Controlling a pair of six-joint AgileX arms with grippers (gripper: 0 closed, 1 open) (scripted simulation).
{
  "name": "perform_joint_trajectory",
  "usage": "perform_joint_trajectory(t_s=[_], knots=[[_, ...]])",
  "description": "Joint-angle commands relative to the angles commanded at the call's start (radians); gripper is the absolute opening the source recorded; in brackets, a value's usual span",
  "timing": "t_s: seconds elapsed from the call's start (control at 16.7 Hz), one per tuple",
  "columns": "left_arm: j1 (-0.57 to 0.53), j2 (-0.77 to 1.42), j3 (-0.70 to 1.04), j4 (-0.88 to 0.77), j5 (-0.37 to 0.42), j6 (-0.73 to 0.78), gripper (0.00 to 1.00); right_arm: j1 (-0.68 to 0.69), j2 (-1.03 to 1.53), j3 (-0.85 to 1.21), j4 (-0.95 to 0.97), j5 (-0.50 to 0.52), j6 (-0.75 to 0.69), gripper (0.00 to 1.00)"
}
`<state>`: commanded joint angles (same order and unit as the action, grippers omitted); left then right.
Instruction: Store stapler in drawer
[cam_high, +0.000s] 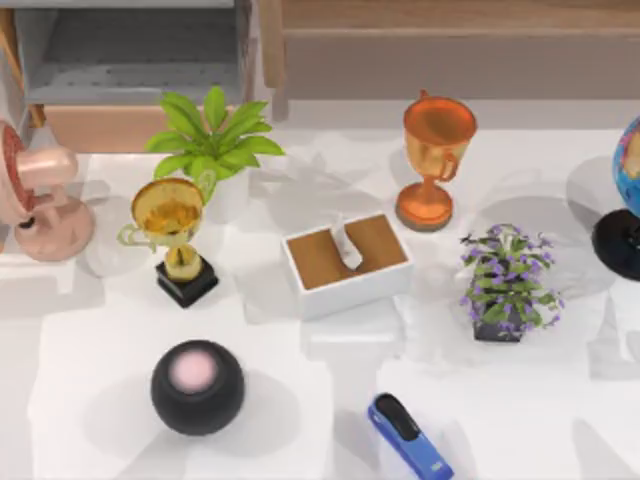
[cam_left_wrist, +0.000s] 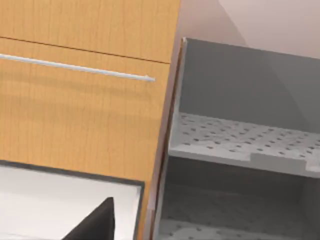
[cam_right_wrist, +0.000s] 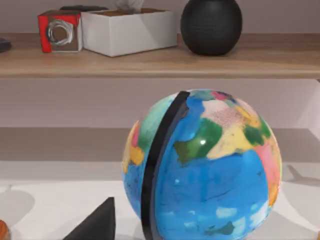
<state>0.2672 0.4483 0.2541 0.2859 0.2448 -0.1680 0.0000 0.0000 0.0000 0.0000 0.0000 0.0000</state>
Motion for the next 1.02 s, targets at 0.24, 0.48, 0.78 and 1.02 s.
perform_joint_trajectory(t_s=[0.24,0.48,0.78,1.02], knots=[[-0.115,-0.086,0.011,-0.178,-0.056,-0.252,1.00,0.000,0.000,0.000,0.000,0.000,0.000,1.00],[-0.265,-0.038,0.082,-0.352,-0.080,-0.453,1.00,0.000,0.000,0.000,0.000,0.000,0.000,1.00],[-0.472,0.165,0.271,-0.544,-0.114,-0.657,1.00,0.000,0.000,0.000,0.000,0.000,0.000,1.00],[-0.628,0.415,0.475,-0.681,-0.164,-0.809,1.00,0.000,0.000,0.000,0.000,0.000,0.000,1.00]])
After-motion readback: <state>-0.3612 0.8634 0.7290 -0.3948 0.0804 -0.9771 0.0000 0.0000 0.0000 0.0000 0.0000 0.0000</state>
